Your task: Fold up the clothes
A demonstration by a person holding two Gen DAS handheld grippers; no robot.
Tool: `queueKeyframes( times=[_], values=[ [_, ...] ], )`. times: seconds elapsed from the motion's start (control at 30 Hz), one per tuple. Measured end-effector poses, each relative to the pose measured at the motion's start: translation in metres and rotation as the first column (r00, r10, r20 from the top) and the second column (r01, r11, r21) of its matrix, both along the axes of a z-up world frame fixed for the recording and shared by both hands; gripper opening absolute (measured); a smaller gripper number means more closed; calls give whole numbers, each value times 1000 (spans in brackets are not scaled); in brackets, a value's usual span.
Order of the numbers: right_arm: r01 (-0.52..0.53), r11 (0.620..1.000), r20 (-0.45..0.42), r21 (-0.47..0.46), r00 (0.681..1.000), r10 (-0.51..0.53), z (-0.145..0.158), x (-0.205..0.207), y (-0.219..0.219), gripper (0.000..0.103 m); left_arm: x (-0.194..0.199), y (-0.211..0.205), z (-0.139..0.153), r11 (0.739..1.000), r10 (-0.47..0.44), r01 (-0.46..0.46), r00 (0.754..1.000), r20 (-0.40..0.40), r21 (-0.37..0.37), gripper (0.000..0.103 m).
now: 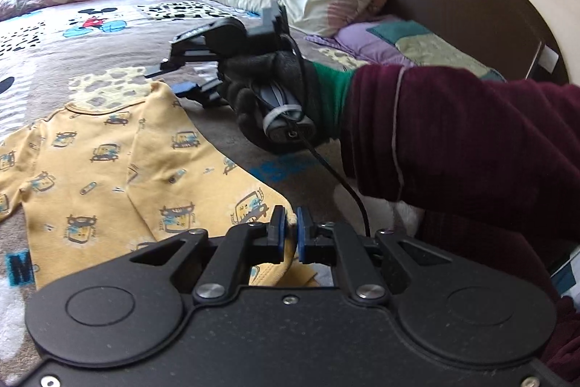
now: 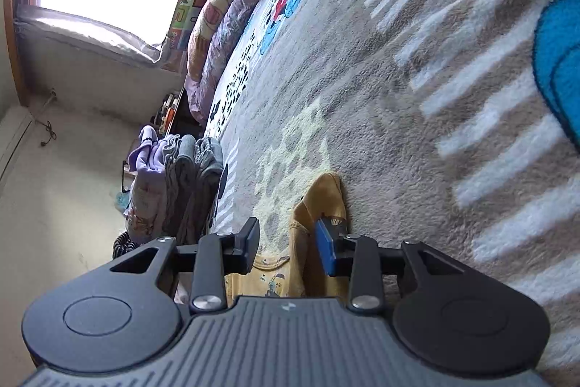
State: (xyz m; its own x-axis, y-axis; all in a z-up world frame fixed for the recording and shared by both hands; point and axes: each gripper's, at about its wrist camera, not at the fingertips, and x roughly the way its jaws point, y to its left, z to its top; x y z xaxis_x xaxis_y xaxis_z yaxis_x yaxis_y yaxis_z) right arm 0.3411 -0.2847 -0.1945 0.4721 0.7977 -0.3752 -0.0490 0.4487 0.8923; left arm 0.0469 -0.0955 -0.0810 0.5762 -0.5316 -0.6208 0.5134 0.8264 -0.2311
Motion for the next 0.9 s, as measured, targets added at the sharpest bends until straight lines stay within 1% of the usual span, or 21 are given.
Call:
queueKeyframes(
  times=[0.17, 0.4, 0.47, 0.5, 0.67, 0.77, 0.9],
  values=[
    [-22, 998, 32, -55, 999, 24, 4, 1, 5, 33, 1, -11, -5, 999, -17, 18, 1000, -7, 45, 4],
    [-34, 993, 66, -112, 997, 41, 11, -2, 8, 33, 1, -30, -16, 990, -58, 57, 998, 3, 130, 4],
    [-33, 990, 85, -134, 995, 45, 16, -6, 6, 34, 1, -35, -20, 985, -73, 70, 997, 10, 161, 4],
    [-31, 988, 97, -153, 994, 46, 19, -10, 5, 36, 1, -37, -22, 981, -81, 77, 997, 13, 176, 4],
    [-8, 972, 147, -235, 988, 44, 30, -32, -8, 38, 1, -48, -32, 961, -113, 103, 993, 23, 256, 4],
    [7, 971, 160, -241, 987, 33, 31, -55, -19, 38, 0, -53, -38, 948, -126, 110, 991, 33, 300, 4],
    [17, 976, 160, -218, 987, 18, 28, -90, -30, 38, -4, -58, -45, 934, -129, 106, 991, 46, 342, 4]
  ],
)
